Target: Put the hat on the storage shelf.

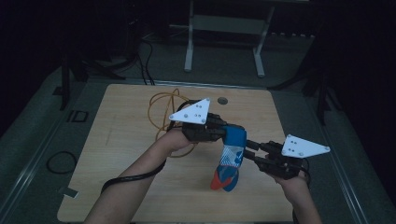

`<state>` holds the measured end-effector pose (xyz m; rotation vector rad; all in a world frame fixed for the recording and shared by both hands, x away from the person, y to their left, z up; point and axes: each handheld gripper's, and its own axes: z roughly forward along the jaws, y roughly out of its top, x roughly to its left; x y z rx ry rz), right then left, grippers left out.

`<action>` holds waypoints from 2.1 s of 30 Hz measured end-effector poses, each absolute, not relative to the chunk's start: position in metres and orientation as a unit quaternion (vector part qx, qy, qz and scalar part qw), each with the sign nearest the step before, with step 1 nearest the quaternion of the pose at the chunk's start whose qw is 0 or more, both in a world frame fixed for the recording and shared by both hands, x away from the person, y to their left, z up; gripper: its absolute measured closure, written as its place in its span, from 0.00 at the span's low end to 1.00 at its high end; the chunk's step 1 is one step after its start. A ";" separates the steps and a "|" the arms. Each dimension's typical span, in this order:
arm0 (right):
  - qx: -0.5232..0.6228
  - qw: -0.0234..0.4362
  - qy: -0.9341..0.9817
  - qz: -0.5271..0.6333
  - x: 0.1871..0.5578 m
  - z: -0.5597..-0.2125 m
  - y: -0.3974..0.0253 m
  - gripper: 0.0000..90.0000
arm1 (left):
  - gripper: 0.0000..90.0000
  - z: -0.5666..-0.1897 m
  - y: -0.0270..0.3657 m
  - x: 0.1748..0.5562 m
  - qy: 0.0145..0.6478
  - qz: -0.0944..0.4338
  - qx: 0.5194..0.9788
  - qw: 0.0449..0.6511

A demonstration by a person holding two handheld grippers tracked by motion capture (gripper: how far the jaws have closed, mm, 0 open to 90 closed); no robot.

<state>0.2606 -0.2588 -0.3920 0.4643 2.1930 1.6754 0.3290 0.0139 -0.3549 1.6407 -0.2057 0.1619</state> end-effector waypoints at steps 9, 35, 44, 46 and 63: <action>0.192 0.199 0.774 0.570 0.263 -0.392 -0.262 1.00 | 0.99 -0.361 0.021 0.333 -0.071 0.087 0.746 0.657; 0.204 0.220 0.752 0.587 0.262 -0.361 -0.282 1.00 | 0.74 -0.357 0.064 0.311 -0.024 0.147 0.800 0.581; 0.213 0.226 0.745 0.590 0.268 -0.355 -0.285 1.00 | 0.59 -0.360 0.106 0.304 0.031 0.164 0.800 0.576; 0.215 0.228 0.744 0.590 0.269 -0.352 -0.286 1.00 | 0.52 -0.362 0.116 0.303 0.044 0.168 0.798 0.577; 0.226 0.246 0.732 0.593 0.292 -0.326 -0.274 1.00 | 0.07 -0.397 0.183 0.300 0.173 0.221 0.769 0.575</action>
